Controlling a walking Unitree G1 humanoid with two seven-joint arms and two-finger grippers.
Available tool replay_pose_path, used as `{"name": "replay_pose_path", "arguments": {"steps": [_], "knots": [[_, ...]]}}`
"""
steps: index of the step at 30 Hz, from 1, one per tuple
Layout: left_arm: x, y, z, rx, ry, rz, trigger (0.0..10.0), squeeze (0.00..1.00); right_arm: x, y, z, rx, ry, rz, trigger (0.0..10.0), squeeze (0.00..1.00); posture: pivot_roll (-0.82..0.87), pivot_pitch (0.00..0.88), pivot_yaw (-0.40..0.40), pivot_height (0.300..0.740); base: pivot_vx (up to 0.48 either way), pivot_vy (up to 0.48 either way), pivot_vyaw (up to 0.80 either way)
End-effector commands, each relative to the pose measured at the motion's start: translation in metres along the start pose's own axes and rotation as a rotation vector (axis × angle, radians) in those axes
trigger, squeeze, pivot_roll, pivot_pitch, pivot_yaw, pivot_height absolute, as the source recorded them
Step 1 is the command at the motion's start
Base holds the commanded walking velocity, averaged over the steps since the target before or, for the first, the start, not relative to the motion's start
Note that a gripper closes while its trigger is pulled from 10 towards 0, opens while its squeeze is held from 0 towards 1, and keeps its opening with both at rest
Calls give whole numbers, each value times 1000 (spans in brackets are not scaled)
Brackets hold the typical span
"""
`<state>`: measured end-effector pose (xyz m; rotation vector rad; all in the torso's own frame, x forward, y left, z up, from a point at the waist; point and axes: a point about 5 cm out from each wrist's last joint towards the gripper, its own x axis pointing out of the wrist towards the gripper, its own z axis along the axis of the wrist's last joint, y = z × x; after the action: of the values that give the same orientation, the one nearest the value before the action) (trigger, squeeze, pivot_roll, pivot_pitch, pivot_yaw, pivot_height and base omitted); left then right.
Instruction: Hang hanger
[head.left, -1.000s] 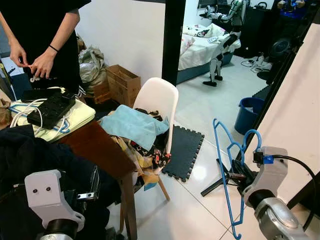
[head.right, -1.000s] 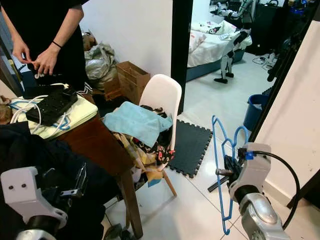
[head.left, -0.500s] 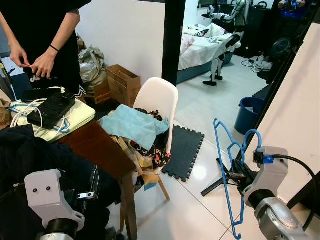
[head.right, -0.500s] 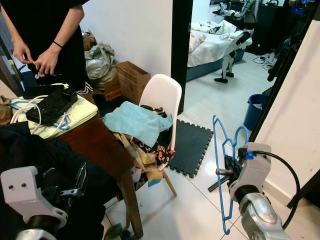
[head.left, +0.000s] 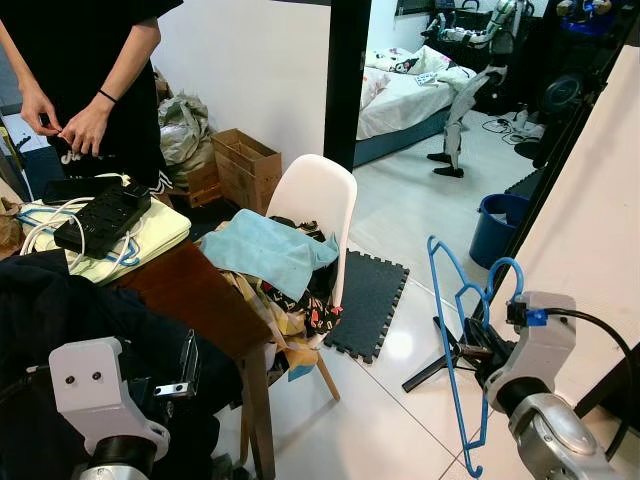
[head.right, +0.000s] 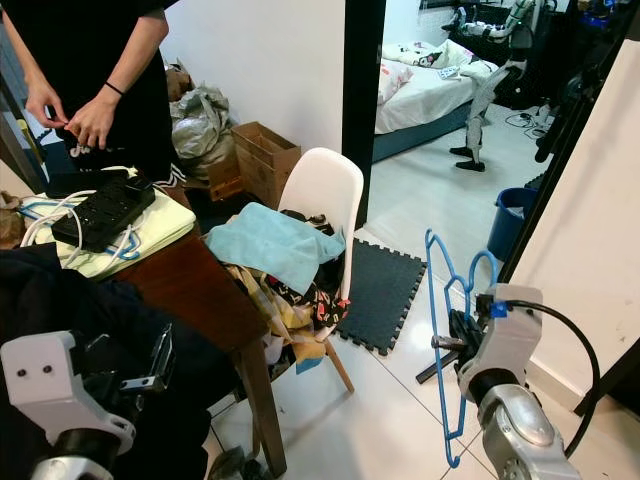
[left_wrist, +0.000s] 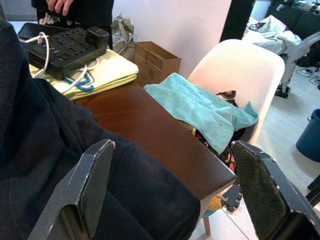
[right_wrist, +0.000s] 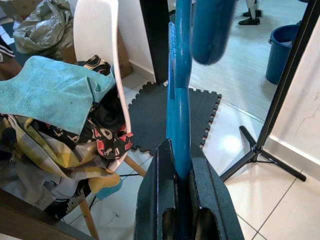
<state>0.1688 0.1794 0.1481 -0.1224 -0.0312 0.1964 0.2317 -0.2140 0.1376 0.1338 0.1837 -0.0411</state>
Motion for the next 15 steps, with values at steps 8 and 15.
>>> {"name": "replay_pose_path", "arguments": {"steps": [8,15], "knots": [[2,2,-3,14,9,21,10000,0,3,1,1,0,-1,5,10000,0,-74,0,-18,740,0,0,0],[3,1,-3,20,9,18,10000,0,2,2,1,4,-5,3,10000,0,-76,0,-13,740,0,0,0]]}}
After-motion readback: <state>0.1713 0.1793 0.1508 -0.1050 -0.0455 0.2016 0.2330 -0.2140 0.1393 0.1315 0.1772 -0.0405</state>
